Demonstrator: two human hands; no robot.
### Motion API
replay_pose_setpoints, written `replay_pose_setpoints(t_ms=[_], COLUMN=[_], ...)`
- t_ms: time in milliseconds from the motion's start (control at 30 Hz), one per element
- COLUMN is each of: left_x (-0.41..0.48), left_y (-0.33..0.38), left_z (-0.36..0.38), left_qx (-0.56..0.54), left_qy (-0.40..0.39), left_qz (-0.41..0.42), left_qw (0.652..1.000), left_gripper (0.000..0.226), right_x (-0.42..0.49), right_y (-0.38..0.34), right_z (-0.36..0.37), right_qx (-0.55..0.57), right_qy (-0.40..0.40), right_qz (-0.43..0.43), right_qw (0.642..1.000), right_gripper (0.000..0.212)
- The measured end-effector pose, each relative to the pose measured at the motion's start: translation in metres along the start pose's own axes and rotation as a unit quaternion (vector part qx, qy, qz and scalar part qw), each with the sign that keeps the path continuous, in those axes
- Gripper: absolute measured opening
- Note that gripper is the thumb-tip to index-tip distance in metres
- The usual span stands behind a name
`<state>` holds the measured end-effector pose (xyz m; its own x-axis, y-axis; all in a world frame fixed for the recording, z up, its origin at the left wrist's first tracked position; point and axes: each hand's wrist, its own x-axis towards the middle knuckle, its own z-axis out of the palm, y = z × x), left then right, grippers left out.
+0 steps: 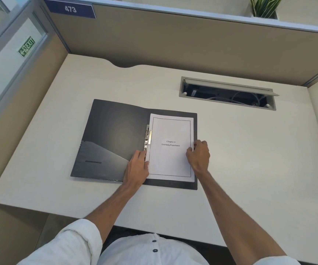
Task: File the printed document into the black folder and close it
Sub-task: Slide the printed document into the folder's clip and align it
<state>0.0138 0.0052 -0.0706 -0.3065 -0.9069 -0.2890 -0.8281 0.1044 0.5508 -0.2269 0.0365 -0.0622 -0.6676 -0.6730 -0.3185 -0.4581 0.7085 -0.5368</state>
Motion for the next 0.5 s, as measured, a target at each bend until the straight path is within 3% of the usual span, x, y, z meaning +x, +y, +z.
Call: replay_pose_setpoints(t_ms=[233, 300, 400, 500], left_x=[-0.008, -0.012, -0.014, -0.014], left_y=[-0.012, -0.019, -0.025, -0.026], left_z=[0.000, 0.001, 0.003, 0.009], left_qx=[0.036, 0.089, 0.132, 0.169], left_qy=[0.067, 0.073, 0.025, -0.018], left_qz=[0.045, 0.099, 0.178, 0.201], left_qw=[0.996, 0.988, 0.975, 0.965], left_gripper=[0.035, 0.056, 0.094, 0.111], right_x=[0.019, 0.032, 0.056, 0.074], right_y=[-0.015, -0.029, -0.060, -0.088], right_z=[-0.011, -0.014, -0.013, -0.006], right_qx=[-0.044, -0.069, -0.126, -0.201], right_qy=[0.058, 0.053, -0.017, -0.082], right_qz=[-0.044, -0.102, -0.212, -0.281], right_qw=[0.996, 0.991, 0.969, 0.935], right_gripper=[0.027, 0.033, 0.043, 0.049])
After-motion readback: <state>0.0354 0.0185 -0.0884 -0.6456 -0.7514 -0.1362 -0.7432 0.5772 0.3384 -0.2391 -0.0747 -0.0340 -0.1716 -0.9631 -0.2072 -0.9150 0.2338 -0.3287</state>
